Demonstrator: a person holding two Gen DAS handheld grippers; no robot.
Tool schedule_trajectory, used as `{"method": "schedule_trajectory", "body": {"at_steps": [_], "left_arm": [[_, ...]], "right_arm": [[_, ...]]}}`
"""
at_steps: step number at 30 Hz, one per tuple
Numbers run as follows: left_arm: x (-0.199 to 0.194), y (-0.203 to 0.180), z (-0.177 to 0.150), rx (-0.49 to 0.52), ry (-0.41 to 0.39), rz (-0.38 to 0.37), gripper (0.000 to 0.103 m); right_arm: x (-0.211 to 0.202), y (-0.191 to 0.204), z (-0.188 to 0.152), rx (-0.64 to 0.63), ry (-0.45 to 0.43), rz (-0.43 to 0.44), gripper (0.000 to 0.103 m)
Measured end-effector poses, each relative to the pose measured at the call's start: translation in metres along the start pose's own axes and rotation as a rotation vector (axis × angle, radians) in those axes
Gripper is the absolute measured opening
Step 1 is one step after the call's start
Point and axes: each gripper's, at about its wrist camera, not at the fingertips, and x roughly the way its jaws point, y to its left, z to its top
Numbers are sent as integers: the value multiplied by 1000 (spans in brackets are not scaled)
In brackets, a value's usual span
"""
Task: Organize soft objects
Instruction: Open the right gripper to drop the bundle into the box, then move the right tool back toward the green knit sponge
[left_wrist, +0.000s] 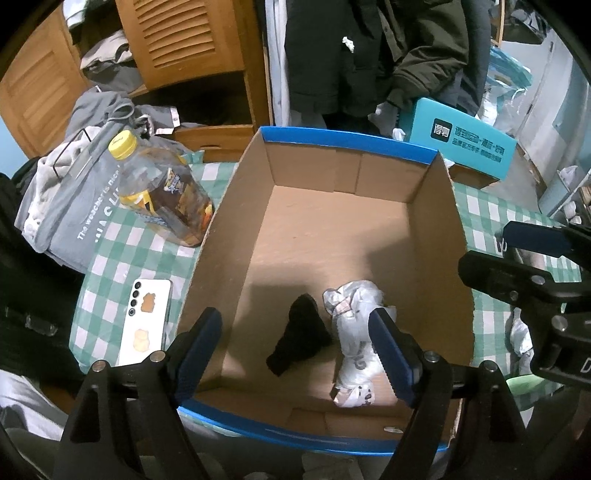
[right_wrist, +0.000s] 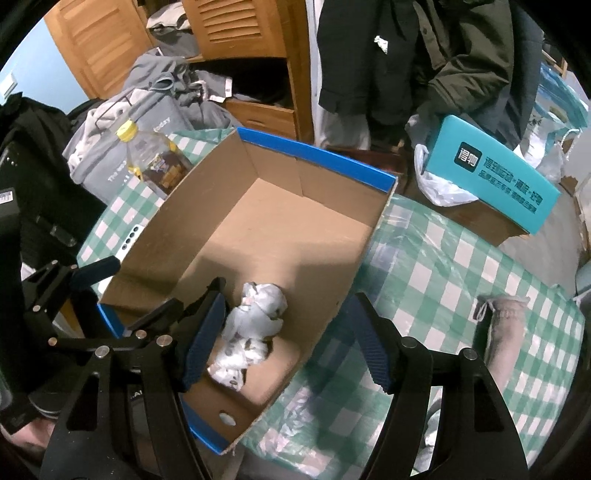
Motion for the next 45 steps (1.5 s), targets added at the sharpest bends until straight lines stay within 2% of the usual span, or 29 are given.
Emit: {"method": "schedule_trajectory", "body": {"at_steps": [9,45], "left_arm": [[-4,-14,2,10,-5,-40,83],[-17,-118,-3,203,-3,-102,83]], "right_arm": [[-9,-15,-9,25,-3,-20,71],[-56,-95,-74,152,-22,-84,71]]}}
